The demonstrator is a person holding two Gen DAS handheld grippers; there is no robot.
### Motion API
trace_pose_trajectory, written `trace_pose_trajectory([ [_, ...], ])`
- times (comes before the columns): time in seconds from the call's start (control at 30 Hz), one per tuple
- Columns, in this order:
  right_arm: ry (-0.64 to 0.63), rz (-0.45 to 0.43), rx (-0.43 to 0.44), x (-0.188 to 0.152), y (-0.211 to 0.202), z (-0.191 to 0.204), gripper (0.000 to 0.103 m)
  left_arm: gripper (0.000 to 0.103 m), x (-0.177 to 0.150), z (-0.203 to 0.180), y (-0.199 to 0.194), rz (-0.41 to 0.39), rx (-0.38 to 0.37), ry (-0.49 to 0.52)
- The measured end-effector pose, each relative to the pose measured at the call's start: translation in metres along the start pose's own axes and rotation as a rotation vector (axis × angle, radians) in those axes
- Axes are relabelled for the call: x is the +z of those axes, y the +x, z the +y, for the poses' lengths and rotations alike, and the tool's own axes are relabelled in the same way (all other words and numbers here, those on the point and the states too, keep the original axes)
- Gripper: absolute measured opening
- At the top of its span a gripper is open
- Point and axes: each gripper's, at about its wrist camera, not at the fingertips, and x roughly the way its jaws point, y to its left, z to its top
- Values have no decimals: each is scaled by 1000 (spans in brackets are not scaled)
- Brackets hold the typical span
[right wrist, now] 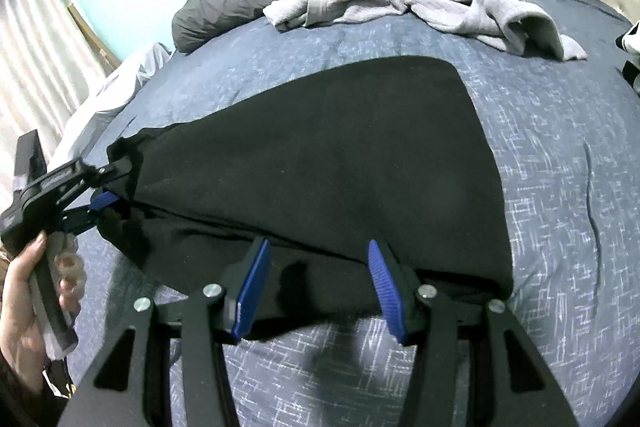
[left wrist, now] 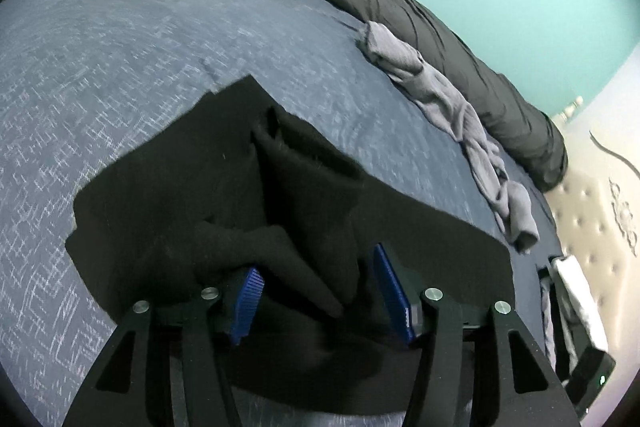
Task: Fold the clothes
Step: 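Grasp the trousers' folded end with the left tool while the right tool holds the other end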
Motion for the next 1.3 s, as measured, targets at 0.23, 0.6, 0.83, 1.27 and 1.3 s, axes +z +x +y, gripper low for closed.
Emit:
trace_pose_trajectory([
  [0.23, 5, -4, 27, -3, 4, -4, 52, 58, 8, -5, 1, -70, 27, 22],
  [0.6, 6, -14, 46, -3, 4, -6, 52, 12, 15, -21, -31, -184, -2, 182],
  [0.83, 10, -15, 45, -3, 5, -6, 52, 14, 8, -9, -25, -110, 13, 209],
  [1.27, 19, -12, 49, -4, 7, -8, 52, 50, 9, 44, -13, 19, -143, -115],
  [1.3, 20, -12, 50, -4, 7, -8, 52, 54, 10, 42, -15, 12, -143, -111],
])
